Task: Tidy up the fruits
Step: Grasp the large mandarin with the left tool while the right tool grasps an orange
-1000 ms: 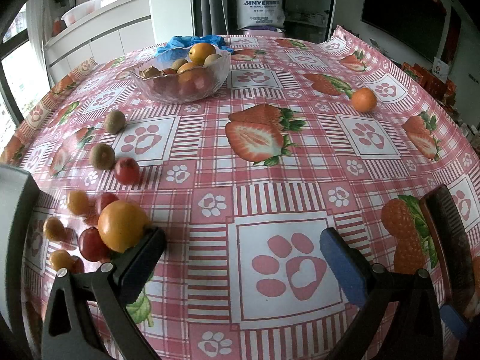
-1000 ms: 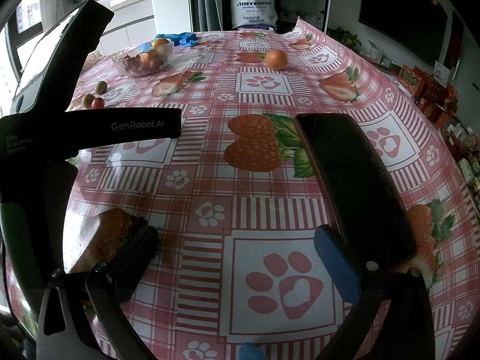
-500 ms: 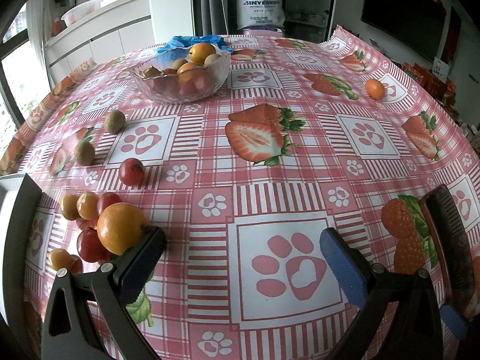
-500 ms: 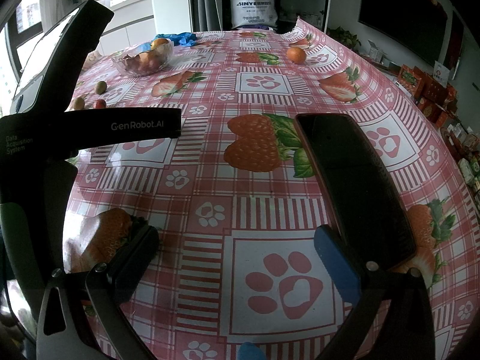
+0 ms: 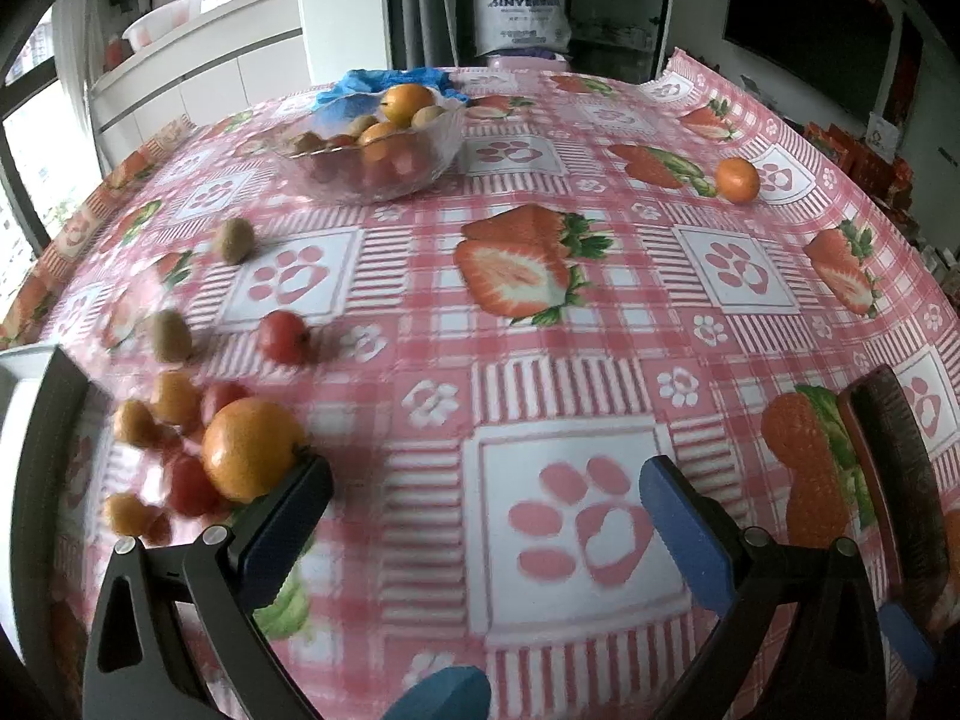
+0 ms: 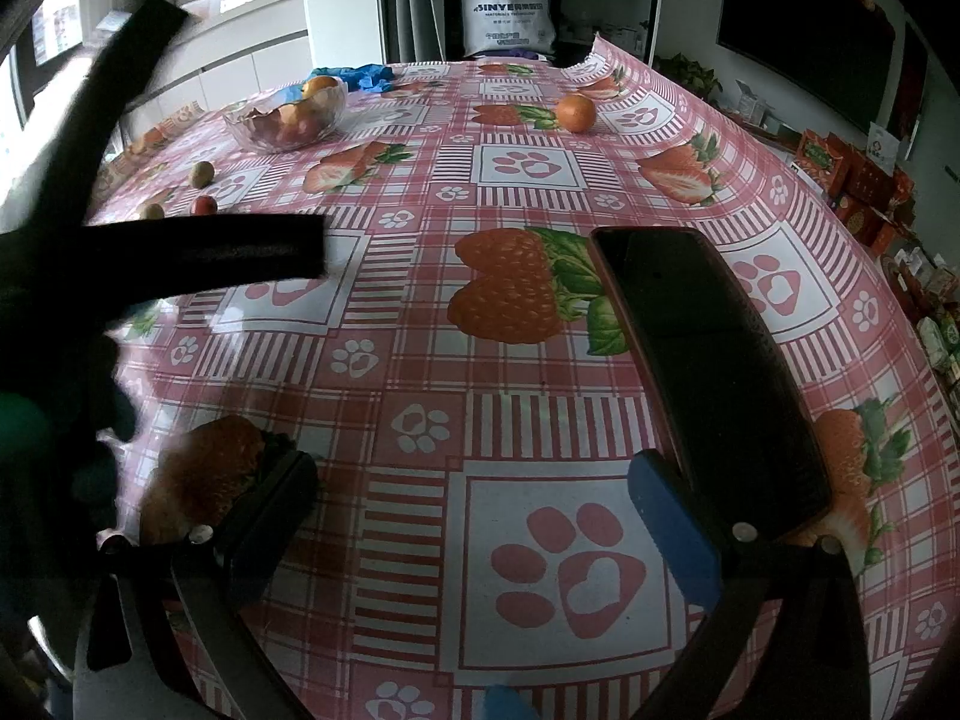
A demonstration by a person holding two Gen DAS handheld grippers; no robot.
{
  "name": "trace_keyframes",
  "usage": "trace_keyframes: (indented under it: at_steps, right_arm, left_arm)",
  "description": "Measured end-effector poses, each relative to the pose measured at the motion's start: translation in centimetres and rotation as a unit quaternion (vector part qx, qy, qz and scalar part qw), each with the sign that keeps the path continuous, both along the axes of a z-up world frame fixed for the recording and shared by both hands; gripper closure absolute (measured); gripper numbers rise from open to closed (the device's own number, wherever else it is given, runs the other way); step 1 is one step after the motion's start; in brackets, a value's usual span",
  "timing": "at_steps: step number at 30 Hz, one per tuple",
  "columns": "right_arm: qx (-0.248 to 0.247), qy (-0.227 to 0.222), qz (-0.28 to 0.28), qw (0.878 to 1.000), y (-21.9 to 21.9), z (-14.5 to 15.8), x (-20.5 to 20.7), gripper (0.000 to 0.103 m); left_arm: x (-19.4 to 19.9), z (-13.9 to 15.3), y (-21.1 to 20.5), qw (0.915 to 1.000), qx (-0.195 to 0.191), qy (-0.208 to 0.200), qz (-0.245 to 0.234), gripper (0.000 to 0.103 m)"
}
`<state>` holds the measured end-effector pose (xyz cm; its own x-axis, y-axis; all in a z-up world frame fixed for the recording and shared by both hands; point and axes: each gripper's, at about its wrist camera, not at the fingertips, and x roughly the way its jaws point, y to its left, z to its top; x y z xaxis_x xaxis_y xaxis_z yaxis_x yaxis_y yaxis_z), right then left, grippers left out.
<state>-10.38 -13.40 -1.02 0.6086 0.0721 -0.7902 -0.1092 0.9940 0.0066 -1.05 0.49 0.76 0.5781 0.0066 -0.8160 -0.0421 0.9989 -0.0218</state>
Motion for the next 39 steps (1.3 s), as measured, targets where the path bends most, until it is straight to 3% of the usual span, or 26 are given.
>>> trace_keyframes:
  at_steps: [6, 8, 13, 17, 22, 25, 33, 34, 38, 39]
  right_arm:
    - [-0.001, 0.001, 0.000, 1.000, -1.1, -0.5, 0.1, 0.000]
    - [-0.003, 0.009, 0.001, 1.000, -0.9, -0.3, 0.2, 0.000]
    - [0.015, 0.052, 0.034, 0.998, 0.5, 0.4, 1.8, 0.000]
    - [0.036, 0.050, 0.078, 0.995, 3.3, 2.1, 3.4, 0.000]
    - [0.051, 0.043, 0.125, 0.990, 7.8, 3.7, 6.4, 0.000]
    - [0.062, 0.058, 0.142, 0.986, 10.5, 3.4, 8.6, 0.000]
    - [0.076, 0.071, 0.183, 0.978, 15.3, 2.3, 11.0, 0.002]
    - [0.079, 0.078, 0.188, 0.976, 15.8, 2.0, 11.2, 0.004]
    - [0.081, 0.076, 0.204, 0.973, 16.8, 1.9, 11.4, 0.038]
    - [0.094, 0.080, 0.208, 0.970, 16.7, 2.1, 11.5, 0.056]
  left_arm:
    - [-5.4, 4.8, 3.4, 0.9962, 0.015, -0.086, 0.004, 0.000]
    - [-6.9, 5.1, 5.4, 0.9954, 0.016, -0.093, 0.013, 0.000]
    - [-8.4, 2.3, 10.9, 0.9966, 0.025, -0.037, 0.069, 0.000]
    - [-8.2, 0.5, 12.7, 0.9964, 0.009, -0.007, 0.084, 0.000]
    - [-7.4, -0.7, 12.0, 0.9965, 0.029, 0.013, 0.077, 0.000]
    - [-7.2, -1.1, 12.8, 0.9965, -0.001, 0.015, 0.082, 0.000]
    - [-7.3, -1.1, 12.7, 0.9972, 0.004, 0.013, 0.073, 0.000]
    - [-7.3, -1.1, 12.7, 0.9973, 0.003, 0.017, 0.071, 0.000]
    - [-7.0, -0.9, 12.7, 0.9969, 0.001, 0.027, 0.074, 0.000]
    - [-6.9, -0.9, 12.7, 0.9968, -0.001, 0.027, 0.075, 0.001]
